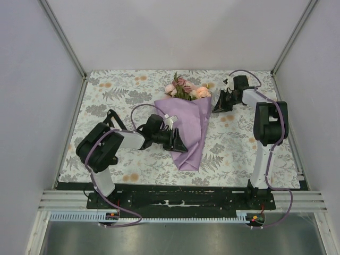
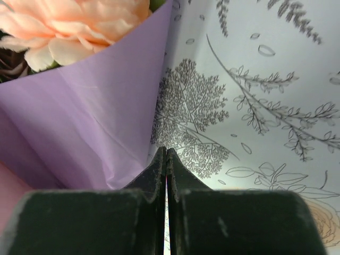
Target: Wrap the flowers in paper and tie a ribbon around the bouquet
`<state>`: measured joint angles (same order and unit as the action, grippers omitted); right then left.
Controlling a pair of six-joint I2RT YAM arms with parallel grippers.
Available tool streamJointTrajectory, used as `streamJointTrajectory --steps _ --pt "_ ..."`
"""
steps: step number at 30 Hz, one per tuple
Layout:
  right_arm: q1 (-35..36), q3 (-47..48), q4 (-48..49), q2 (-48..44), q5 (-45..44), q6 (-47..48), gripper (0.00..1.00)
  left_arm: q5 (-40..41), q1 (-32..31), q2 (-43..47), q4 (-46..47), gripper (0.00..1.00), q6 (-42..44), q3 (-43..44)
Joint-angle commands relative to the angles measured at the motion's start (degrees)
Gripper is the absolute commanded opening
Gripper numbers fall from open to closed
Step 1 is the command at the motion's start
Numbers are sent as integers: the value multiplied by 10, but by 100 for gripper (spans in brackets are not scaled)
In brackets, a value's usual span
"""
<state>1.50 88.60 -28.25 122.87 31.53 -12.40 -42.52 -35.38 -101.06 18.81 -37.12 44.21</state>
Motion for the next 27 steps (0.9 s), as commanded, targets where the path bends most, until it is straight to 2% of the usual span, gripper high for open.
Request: streamJointTrajectory --steps 1,4,5,8,11,13,18,20,21,25,27 --pt "0 50 25 10 -20 -6 0 -30 0 -41 40 51 -12 -12" --pt "-2 66 21 4 48 -10 0 -26 -3 -63 4 51 26 13" --pt "-1 60 24 -5 77 -19 6 -22 -4 -67 -5 51 33 19" --pt "-1 23 64 -49 125 -47 36 -18 -4 -66 -8 51 39 25" --pt "4 8 92 -68 129 -46 65 -14 -4 -63 -9 51 42 22" --pt "10 28 87 -58 129 -33 66 -11 -4 -62 -9 51 43 21" --pt "25 67 81 -25 136 -33 52 -11 -5 -64 -21 51 54 31" --pt "30 75 79 -16 136 -29 50 -11 -5 -63 -24 51 58 33" --pt "32 79 75 -11 134 -26 51 -9 -5 -63 -26 51 58 34" --pt "39 92 54 4 143 -14 69 -9 -6 -63 -26 51 60 35" --pt "40 85 54 3 143 -7 72 -8 -7 -65 -26 52 59 36"
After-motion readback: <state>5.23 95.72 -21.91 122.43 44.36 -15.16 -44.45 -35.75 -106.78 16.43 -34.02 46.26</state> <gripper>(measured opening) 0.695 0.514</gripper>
